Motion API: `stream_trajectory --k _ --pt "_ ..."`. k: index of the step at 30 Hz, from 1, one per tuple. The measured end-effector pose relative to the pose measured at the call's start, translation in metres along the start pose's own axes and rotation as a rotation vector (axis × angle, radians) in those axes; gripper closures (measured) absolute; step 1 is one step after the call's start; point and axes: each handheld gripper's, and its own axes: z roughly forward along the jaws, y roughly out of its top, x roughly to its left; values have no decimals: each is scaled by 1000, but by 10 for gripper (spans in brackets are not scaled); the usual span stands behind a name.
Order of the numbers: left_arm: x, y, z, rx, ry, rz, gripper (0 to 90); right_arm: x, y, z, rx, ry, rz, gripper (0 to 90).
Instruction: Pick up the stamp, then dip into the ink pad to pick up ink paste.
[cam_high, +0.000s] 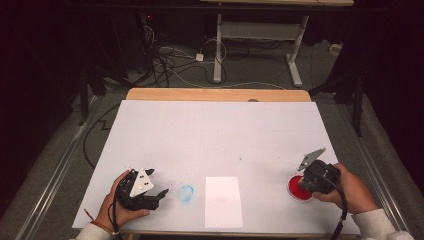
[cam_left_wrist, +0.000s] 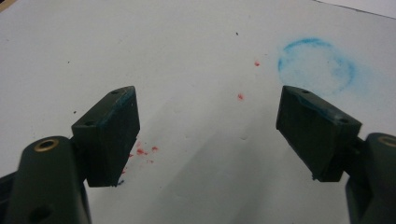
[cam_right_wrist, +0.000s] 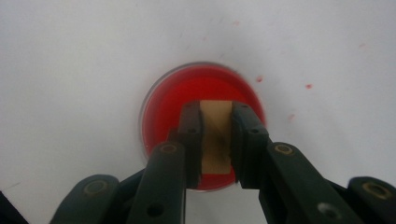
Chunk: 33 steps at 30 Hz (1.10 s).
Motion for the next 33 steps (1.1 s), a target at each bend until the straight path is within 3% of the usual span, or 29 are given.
stream_trajectory --k 3,8,12,18,33 --pt "-2 0 -1 -3 2 1 207 0 -2 2 -24 3 16 767" --pt "0 3 -2 -15 9 -5 208 0 0 3 -4 5 1 768" --pt "-1 0 -2 -6 9 -4 207 4 2 4 10 -22 -12 768" --pt "-2 -3 -6 -1 10 -20 207 2 -1 5 -5 -7 10 768" --pt "-4 -2 -6 10 4 -3 208 3 -2 6 -11 -15 26 768"
